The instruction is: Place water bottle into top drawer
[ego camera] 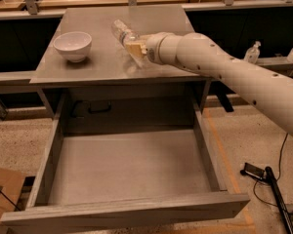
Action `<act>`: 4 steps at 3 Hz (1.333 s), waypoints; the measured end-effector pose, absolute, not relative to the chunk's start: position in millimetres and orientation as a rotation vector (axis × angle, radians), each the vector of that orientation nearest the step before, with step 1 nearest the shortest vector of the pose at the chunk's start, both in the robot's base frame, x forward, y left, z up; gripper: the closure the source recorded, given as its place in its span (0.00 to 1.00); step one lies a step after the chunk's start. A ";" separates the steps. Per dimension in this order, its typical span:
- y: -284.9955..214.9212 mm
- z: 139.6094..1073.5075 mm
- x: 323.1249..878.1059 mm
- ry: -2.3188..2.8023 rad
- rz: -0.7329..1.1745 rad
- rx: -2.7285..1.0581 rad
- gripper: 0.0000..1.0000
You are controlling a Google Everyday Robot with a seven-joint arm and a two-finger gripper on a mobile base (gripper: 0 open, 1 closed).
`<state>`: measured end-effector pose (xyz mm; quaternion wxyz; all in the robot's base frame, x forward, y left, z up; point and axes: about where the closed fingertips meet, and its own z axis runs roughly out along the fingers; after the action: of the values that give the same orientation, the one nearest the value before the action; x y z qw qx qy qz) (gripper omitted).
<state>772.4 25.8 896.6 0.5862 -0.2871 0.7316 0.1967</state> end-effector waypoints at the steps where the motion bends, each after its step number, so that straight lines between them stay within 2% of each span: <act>1: -10.7 914.9 724.8 1.742 0.463 -0.759 1.00; 2: -34.6 932.4 685.6 1.743 0.492 -0.861 1.00; 3: -66.4 931.1 607.8 1.733 0.625 -0.988 1.00; 4: -65.1 931.1 608.2 1.733 0.625 -0.989 1.00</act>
Offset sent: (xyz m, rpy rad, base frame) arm -0.1491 -0.0942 0.0467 -0.1811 0.1052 0.2830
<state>608.2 -65.1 931.1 0.5016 -0.4091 0.7170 0.2587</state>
